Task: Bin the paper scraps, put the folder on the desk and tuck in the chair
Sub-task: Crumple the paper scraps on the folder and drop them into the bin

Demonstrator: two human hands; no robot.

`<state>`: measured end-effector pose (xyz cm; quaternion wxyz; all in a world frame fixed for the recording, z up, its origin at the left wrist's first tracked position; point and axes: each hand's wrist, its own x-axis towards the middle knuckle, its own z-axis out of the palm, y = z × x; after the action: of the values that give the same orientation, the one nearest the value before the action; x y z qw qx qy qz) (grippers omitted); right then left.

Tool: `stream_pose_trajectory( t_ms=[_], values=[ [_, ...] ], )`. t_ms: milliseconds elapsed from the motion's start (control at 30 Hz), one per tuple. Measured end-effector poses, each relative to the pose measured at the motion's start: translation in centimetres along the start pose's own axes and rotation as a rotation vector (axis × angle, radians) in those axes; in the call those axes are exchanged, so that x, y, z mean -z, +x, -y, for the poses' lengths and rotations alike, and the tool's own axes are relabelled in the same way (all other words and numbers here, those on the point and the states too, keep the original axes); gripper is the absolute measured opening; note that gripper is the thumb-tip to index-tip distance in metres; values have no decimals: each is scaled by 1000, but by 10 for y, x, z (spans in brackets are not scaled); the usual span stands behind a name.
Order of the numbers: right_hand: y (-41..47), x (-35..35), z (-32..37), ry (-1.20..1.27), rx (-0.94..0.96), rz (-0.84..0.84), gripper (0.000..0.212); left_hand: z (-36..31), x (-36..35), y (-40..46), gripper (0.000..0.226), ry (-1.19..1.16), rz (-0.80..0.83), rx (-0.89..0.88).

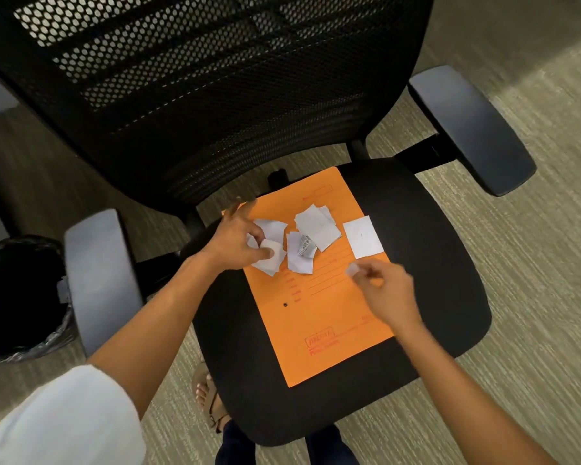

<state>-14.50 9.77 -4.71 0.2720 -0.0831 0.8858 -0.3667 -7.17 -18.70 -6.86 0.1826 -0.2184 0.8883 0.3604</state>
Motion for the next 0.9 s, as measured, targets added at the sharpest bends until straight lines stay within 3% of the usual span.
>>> stream_pose_trajectory(
  t_ms=[133, 267, 367, 533, 633, 767, 900],
  values=[
    [45, 18, 3, -50, 23, -76, 5, -12, -3, 13, 35, 166, 114, -24],
    [73, 8, 4, -375, 43, 53, 11, -25, -11, 16, 20, 337, 97, -34],
    [79, -2, 4, -531, 54, 10, 15, -30, -21, 17, 25, 430, 52, -23],
    [75, -10, 4, -593, 126, -73, 17, -32, -27, 12, 26, 261, 4, 76],
    [67, -5, 3, -326, 101, -118, 14, -28, -30, 9, 34, 126, -24, 137],
    [57, 4, 17, 134, -26, -103, 46, -22, -25, 5, 55, -148, -59, 263],
    [74, 2, 39, 355, -82, 23, 49, -18, -16, 1, 45, -295, -72, 309]
  ],
)
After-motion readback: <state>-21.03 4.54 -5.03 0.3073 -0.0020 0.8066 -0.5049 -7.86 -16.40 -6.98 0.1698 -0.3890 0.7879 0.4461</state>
